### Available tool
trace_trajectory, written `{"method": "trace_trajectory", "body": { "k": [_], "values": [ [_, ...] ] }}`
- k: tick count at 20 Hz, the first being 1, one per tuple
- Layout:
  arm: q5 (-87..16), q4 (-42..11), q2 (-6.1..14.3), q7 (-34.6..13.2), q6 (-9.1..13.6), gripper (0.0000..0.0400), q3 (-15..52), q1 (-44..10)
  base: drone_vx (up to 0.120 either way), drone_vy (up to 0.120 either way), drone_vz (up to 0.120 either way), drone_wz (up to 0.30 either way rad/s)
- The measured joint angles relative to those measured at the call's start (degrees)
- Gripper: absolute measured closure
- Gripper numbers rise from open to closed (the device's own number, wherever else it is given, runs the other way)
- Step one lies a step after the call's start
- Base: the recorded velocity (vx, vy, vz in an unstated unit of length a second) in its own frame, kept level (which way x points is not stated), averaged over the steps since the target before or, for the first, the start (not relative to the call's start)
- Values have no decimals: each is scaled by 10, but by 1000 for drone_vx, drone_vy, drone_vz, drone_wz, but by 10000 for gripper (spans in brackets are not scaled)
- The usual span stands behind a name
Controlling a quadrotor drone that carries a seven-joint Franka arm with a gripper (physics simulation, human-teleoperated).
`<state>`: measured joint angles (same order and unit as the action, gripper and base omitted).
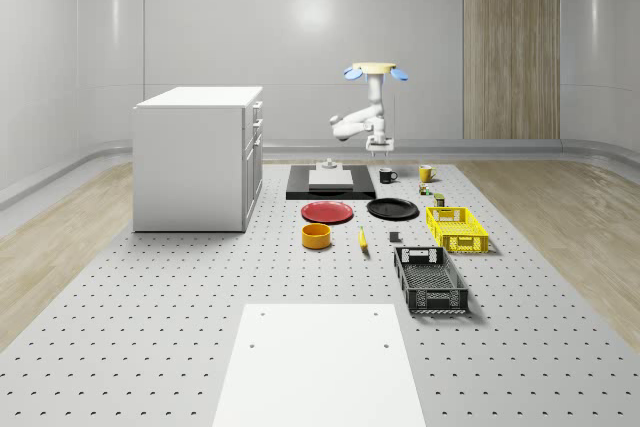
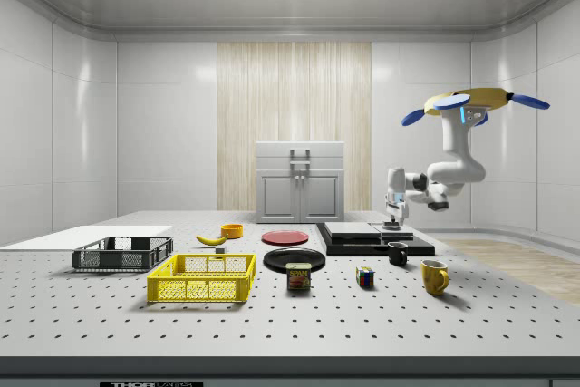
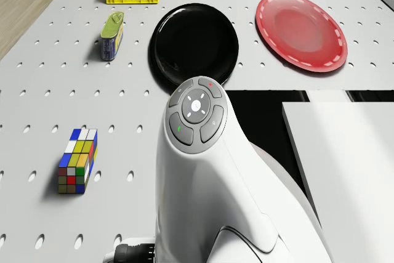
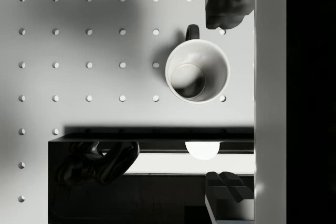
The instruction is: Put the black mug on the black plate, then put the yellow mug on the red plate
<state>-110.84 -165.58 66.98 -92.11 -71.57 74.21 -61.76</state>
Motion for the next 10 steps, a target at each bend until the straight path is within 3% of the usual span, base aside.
{"method": "trace_trajectory", "body": {
  "k": [10],
  "values": [
    [14, 2, 27, -8, -25, 0, 8, -9, 0, 0, -120, 0]
  ]
}}
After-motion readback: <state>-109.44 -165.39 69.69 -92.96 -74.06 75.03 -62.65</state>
